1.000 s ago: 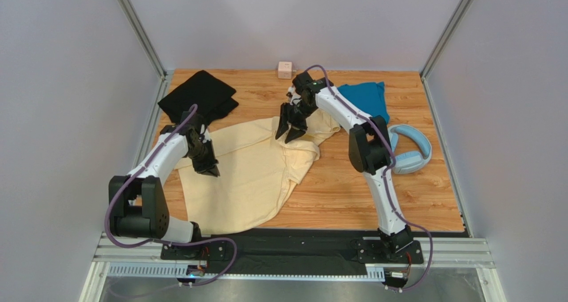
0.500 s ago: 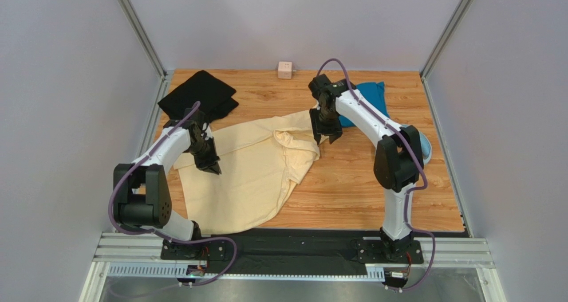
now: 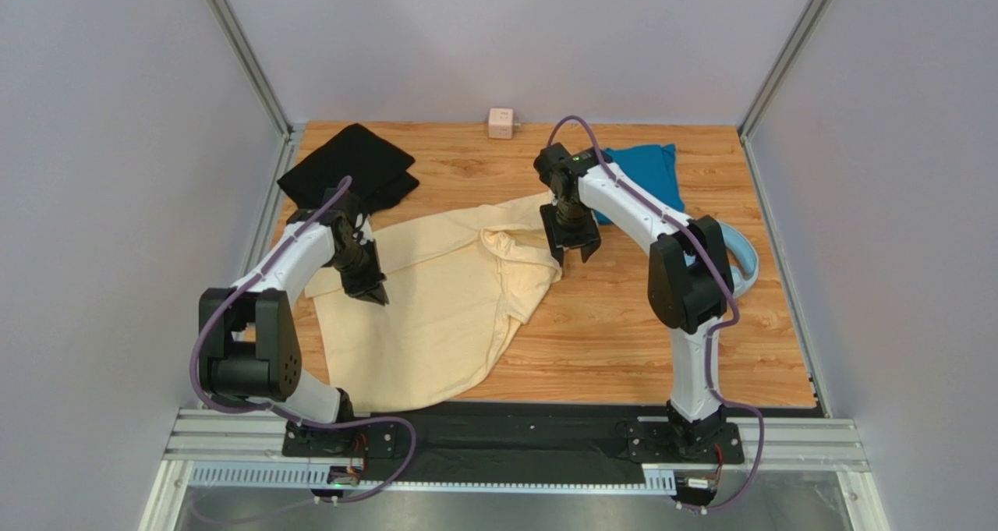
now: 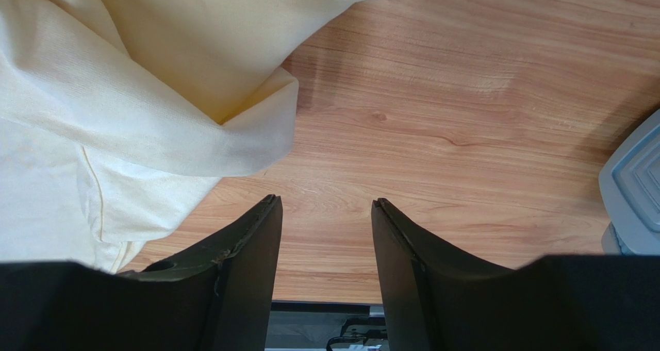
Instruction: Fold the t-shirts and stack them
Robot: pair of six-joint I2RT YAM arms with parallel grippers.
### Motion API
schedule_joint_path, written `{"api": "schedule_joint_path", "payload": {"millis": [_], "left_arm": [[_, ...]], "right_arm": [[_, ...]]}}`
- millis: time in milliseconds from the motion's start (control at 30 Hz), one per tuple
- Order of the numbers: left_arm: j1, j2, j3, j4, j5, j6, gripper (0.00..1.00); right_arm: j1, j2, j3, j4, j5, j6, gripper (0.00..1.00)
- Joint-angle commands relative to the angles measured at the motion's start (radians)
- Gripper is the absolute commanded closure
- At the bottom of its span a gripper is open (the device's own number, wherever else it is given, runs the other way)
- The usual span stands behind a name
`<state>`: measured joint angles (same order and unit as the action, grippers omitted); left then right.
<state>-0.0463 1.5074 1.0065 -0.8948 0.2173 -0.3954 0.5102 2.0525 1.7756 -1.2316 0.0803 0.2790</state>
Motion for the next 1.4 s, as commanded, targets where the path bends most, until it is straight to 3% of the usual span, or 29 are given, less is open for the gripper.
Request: {"api": "schedule_joint_path", "payload": {"millis": [0,367,667,733,767,867,1033,1367], "left_arm": [[-0.004,-0.015,-0.009,0.000,-0.003,0.013,0.85],[-0.006,-0.012,-0.012,0.000,-0.004,0.012,0.85],[-0.004,-0.013,-0.011,-0.013,-0.010,0.013,0.85],[-0.004,-0.019,-0.011,-0.016,-0.013,0.013,0.85],[-0.004,-0.021,-0.012,-0.016,-0.015,0.013,0.85],[-0.004,-0.021,-0.016,-0.018,-0.015,0.009,0.85],[-0.004,-0.021,-0.022,-0.015,-0.012,0.007,0.85],[-0.013,0.004,-0.020,0.013,0.005,-0.010,0.85]], "right_arm": [[0.024,0.015,0.013,0.017,-0.008,-0.015,0.48],[0.048,0.092,0.024,0.053,-0.011,-0.012,0.49],[0.045,0.184,0.152,0.064,0.085,-0.011,0.53],[0.045,0.190,0.169,0.060,0.081,-0.012,0.61],[0.045,0.192,0.180,0.055,0.079,-0.014,0.74],[0.045,0.189,0.179,0.047,0.079,-0.012,0.92],[0.045,0.163,0.154,0.041,0.072,-0.017,1.00],[0.053,0.020,0.157,-0.081,-0.056,0.011,1.00]]}}
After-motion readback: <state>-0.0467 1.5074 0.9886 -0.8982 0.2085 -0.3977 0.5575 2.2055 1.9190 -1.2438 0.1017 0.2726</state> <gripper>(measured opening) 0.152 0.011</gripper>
